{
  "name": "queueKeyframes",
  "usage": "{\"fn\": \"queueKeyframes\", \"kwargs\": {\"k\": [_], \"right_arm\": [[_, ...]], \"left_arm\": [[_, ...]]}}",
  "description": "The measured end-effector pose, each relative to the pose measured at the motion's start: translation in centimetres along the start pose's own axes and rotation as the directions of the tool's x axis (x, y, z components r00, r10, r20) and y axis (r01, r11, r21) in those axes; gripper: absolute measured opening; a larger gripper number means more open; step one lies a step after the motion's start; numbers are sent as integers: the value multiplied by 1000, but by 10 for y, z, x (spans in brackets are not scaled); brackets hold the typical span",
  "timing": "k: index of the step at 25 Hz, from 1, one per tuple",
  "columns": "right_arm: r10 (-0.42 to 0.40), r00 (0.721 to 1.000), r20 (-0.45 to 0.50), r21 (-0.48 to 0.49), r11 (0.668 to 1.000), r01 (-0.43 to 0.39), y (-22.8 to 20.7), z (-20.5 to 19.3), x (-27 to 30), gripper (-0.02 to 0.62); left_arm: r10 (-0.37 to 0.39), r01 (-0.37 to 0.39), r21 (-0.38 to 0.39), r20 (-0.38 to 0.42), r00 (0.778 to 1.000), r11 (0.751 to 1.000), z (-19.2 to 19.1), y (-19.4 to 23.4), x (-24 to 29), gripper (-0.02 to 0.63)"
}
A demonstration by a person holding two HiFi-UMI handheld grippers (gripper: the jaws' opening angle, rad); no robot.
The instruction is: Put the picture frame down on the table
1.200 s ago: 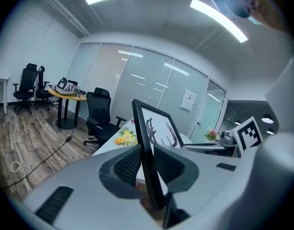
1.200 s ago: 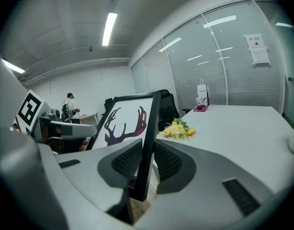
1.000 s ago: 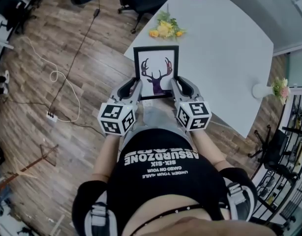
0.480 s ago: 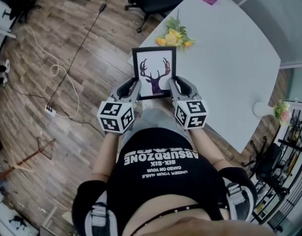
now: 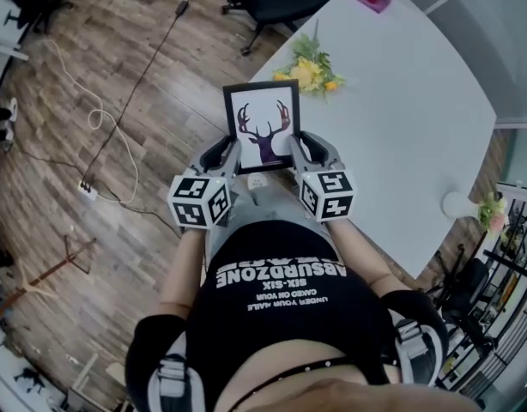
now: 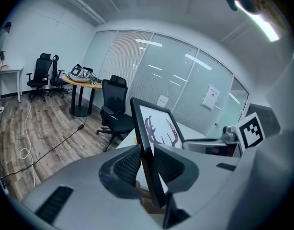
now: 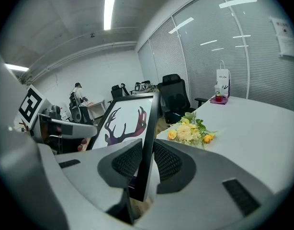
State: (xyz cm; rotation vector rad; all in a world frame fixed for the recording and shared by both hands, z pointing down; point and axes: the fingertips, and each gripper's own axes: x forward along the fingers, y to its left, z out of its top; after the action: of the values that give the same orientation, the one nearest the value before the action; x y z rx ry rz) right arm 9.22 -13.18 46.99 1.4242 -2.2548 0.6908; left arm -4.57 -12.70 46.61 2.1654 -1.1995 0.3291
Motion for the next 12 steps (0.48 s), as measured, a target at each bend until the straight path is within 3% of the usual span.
{"fn": "queueKeyframes", "kwargs": {"k": [12], "right_arm": [[28,997,-71,19,999,-27,-14,-4,42,89]], "left_arm": [[25,-26,-37,-50,998,999,-4,27,33,95]]}}
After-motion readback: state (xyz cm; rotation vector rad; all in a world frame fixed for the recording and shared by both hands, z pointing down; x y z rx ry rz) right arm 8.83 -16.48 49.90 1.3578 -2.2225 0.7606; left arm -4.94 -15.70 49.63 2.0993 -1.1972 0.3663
